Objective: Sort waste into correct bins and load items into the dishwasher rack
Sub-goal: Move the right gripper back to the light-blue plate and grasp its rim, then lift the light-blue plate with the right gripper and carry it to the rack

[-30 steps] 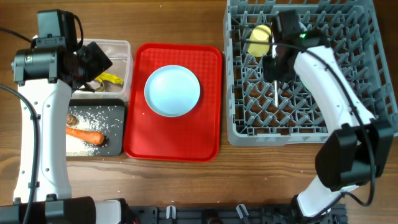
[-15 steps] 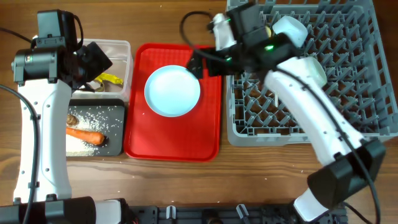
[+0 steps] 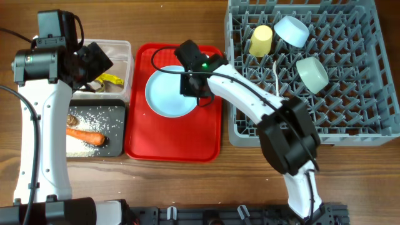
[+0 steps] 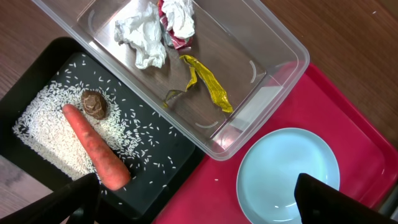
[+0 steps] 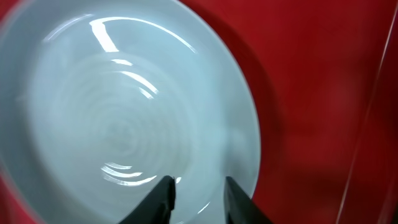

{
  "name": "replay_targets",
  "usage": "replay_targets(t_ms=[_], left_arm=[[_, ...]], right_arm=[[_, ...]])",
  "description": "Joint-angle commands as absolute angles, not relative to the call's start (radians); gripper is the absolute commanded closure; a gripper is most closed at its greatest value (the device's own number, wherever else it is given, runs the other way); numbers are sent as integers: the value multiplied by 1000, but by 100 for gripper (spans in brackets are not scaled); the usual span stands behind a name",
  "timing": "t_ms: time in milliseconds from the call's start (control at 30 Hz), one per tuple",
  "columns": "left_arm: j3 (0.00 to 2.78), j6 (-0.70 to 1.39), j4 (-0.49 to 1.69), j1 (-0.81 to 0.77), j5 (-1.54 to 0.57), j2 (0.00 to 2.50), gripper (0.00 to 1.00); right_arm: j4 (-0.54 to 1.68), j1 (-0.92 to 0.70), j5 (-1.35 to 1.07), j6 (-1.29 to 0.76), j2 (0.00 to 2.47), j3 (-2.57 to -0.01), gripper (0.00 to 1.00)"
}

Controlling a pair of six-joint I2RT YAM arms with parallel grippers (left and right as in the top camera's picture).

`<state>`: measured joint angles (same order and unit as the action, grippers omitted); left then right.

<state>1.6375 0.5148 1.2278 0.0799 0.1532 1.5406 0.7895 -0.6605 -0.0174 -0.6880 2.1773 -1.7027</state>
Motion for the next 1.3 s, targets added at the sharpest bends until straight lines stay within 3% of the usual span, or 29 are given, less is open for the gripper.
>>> replay_targets(t_ms=[0, 433, 767, 1267], left_arm=[[1650, 532, 1227, 83, 166, 1532, 0], [1650, 532, 1227, 83, 166, 1532, 0], [1650, 532, 1227, 83, 166, 1532, 0], [1650, 532, 1227, 83, 166, 1532, 0]], right_arm=[[786, -663, 49, -717, 2245, -1690, 75], [810, -662, 52, -651, 2215, -1762, 73], [880, -626, 53, -606, 2150, -1780, 81], [792, -617, -1, -659, 2152, -1655, 70]])
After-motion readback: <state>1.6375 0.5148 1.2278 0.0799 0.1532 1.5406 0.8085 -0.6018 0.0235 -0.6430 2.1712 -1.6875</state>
